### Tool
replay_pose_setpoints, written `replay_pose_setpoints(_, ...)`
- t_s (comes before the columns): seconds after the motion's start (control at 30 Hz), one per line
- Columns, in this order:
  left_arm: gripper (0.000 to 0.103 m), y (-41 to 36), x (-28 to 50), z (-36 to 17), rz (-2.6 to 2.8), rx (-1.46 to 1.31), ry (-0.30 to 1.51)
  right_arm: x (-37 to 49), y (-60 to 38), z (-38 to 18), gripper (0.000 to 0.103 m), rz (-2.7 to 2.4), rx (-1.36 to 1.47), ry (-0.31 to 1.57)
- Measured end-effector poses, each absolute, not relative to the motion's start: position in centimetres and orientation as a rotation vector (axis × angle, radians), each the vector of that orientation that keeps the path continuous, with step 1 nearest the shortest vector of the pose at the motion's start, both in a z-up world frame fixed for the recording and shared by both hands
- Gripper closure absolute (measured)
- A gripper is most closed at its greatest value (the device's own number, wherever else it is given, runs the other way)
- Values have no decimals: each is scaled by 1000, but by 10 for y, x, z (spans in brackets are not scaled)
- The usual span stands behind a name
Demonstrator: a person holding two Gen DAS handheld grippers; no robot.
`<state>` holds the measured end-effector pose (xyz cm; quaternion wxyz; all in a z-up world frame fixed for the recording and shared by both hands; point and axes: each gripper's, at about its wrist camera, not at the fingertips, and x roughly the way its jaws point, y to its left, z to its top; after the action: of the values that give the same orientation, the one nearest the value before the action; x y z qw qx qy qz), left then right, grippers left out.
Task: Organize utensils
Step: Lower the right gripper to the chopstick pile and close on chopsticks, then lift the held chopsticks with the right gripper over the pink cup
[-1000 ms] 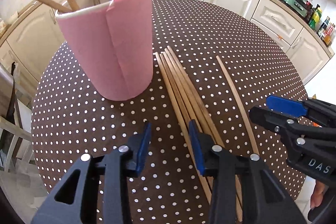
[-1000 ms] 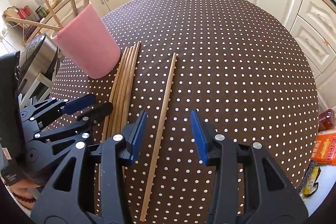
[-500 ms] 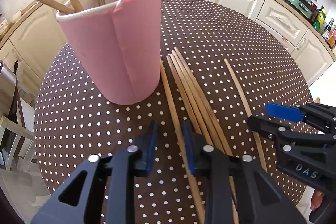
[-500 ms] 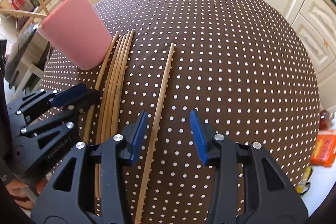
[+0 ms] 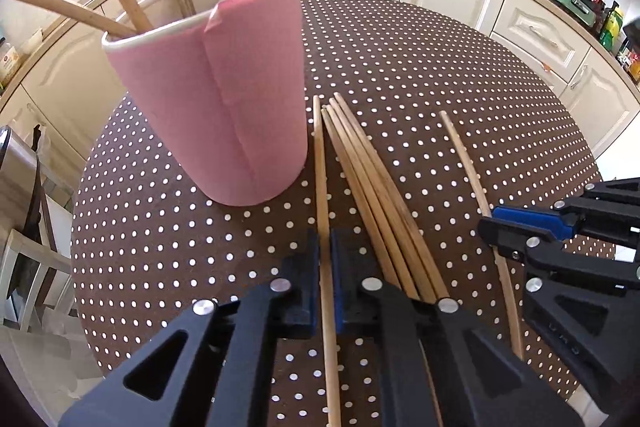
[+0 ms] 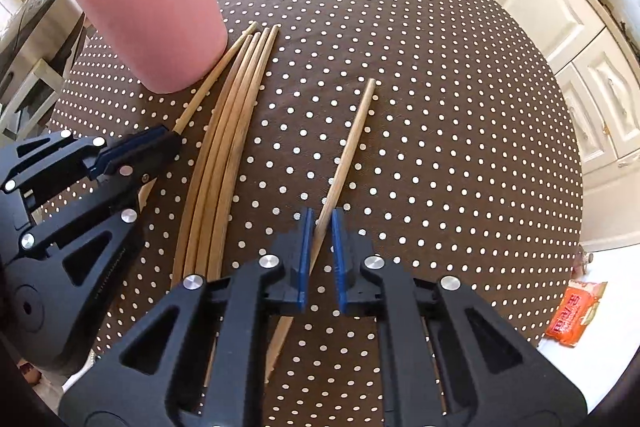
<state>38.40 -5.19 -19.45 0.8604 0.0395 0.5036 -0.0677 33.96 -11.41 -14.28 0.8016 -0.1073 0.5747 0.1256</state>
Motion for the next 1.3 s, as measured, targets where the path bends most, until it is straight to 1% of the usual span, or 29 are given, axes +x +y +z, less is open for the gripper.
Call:
replay_pose_setpoints(0.1, 97, -49, 384, -195, -153, 61, 1048, 340, -116, -142, 97, 277, -215, 1227)
replay_pose_setpoints(0.3, 97, -38, 376, -196, -210, -2, 1034, 339, -136, -142, 97, 286, -155, 1210)
replay_pose_setpoints(0.43, 97, -35, 367, -187, -253, -25, 990, 329, -154, -137, 97, 298, -112, 1180)
replay_pose_setpoints(0.7, 97, -41, 335, -150, -341, -34, 853, 307, -180, -101, 97, 344, -13, 1054)
replay_pose_setpoints(0.97, 97, -40, 292, -112, -381, -32, 676, 295, -204, -66, 97, 367, 48, 948)
replay_pose_setpoints(1.13, 97, -39, 274, -89, -381, -6, 571, 286, -198, -47, 97, 396, 80, 882)
replay_pose_setpoints(1.3, 97, -37, 267, -71, -390, -23, 513, 283, -195, -34, 97, 420, 101, 813)
